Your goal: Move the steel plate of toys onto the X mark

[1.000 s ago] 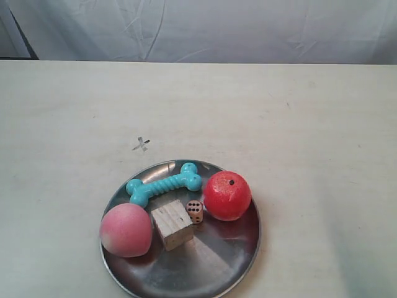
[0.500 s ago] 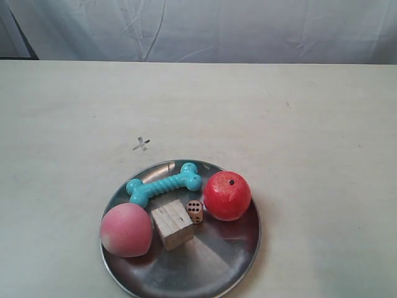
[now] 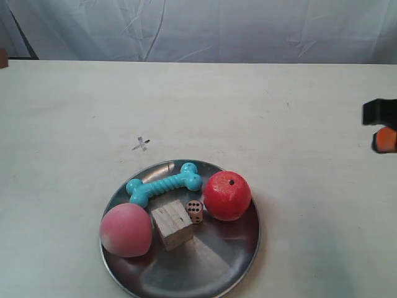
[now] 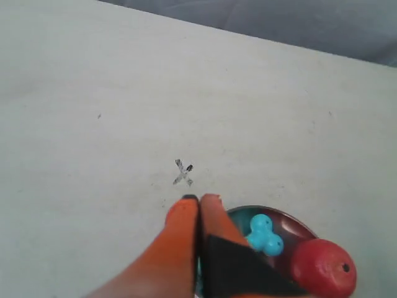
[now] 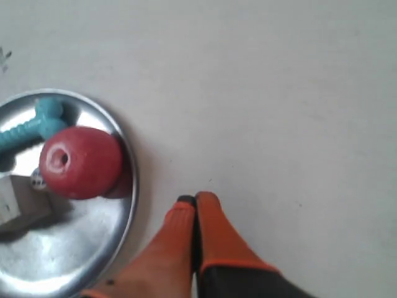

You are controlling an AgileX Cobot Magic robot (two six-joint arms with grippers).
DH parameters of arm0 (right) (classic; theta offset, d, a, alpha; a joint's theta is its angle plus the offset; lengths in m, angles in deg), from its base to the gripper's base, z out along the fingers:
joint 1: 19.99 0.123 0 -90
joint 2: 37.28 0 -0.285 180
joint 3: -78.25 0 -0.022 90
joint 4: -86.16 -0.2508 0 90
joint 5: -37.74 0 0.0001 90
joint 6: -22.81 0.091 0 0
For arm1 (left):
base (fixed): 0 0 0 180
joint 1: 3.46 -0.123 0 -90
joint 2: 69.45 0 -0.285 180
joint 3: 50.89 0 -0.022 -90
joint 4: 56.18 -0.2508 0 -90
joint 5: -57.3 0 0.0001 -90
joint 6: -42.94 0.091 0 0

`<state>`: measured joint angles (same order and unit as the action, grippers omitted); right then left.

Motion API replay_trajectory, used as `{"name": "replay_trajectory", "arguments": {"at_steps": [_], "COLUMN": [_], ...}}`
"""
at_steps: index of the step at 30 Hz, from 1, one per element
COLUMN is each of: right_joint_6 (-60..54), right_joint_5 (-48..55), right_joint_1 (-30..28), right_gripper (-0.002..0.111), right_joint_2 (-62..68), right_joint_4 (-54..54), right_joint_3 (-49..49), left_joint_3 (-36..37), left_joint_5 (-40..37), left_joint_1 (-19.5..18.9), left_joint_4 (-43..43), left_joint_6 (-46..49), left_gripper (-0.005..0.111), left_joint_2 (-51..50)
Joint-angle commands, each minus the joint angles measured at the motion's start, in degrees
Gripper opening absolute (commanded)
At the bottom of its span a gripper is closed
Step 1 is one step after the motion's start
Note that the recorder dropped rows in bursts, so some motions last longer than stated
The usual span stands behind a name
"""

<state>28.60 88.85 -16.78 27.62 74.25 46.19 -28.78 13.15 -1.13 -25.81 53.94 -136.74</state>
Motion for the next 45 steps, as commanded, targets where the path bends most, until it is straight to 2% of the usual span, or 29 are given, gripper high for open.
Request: {"name": "replay_trajectory", "arguments": {"at_steps": [1, 4, 6, 8, 10, 12, 14, 15, 17, 19, 21, 23, 27, 30, 38, 41, 45], "right_joint_6": [-1.85, -0.61, -1.08, -3.65, -5.79, -6.2, -6.2, -6.2, -5.79, -5.79, -5.79, -5.48, -4.56, -3.75, 5.24, 9.8, 12.92], "right_joint_5": [-1.13, -5.72, -6.92, -6.7, -6.7, -7.35, -8.97, -10.62, -14.99, -18.93, -20.49, -21.52, -23.38, -23.98, -30.17, -32.68, -34.85], "right_joint_1": [4.93, 6.57, 7.29, 8.42, 9.24, 9.95, 10.94, 11.69, 13.2, 15.19, 17.15, 18.81, 22.84, 26.18, 33.64, 37.03, 38.26], "right_gripper": [-0.001, -0.001, -0.001, 0.005, 0.021, 0.042, 0.059, 0.064, 0.064, 0.059, 0.052, 0.05, 0.058, 0.064, 0.063, 0.063, 0.063], "right_joint_2": [4.47, 5.02, 5.02, 5.12, 5.12, 5.12, 5.12, 5.12, 5.49, 6.57, 8.05, 10.13, 14.63, 17.49, 19.12, 19.12, 19.12], "right_joint_4": [-1.05, -4.4, -10.14, -15.04, -19.79, -24.58, -26.88, -27.74, -30.2, -33.69, -35.31, -36.22, -38.86, -38.98, -38.98, -38.97, -38.97], "right_joint_3": [-0.81, -3.33, -5.84, -7.77, -9.77, -11.38, -12.55, -13.15, -14.45, -15.81, -16.4, -16.51, -16.51, -16.51, -16.54, -18.74, -21.23], "left_joint_3": [-11.48, -15.71, -17.7, -19.53, -20.61, -20.95, -21.01, -21.01, -21.01, -21.01, -21.37, -22.72, -26.08, -29.31, -35.78, -37.11, -37.22], "left_joint_5": [-4.66, -6.04, -9.69, -15.86, -20.81, -22.45, -22.64, -22.64, -22.64, -21.86, -21.33, -22.72, -25.82, -25.82, -25.82, -25.82, -25.82], "left_joint_1": [0.03, 0.03, 0.03, 0.03, 0.03, 0.14, 0.14, 0.14, 0.14, 0.14, 0.24, 0.24, 0.92, 3.27, 10.09, 11.85, 12.66], "left_joint_4": [-0.36, 0.02, -0.56, -0.54, 0.08, 2.52, 6.78, 8.71, 13.1, 14.9, 14.63, 13.79, 12.9, 8.26, -0.87, -1.19, -0.36], "left_joint_6": [8.33, 15.27, 18.2, 22.09, 24.48, 26.63, 30.71, 33.03, 37.25, 39.97, 40.62, 40.62, 40.52, 40.52, 40.52, 40.52, 40.52], "left_gripper": [0.0, 0.0, 0.0, 0.0, 0.004, 0.01, 0.021, 0.027, 0.039, 0.046, 0.051, 0.054, 0.054, 0.054, 0.054, 0.054, 0.054], "left_joint_2": [-12.04, -18.69, -23.08, -28.31, -33.27, -37.18, -40.66, -41.89, -44.49, -46.65, -48.36, -50.44, -54.16, -57.02, -63.66, -66.05, -67.38]}}
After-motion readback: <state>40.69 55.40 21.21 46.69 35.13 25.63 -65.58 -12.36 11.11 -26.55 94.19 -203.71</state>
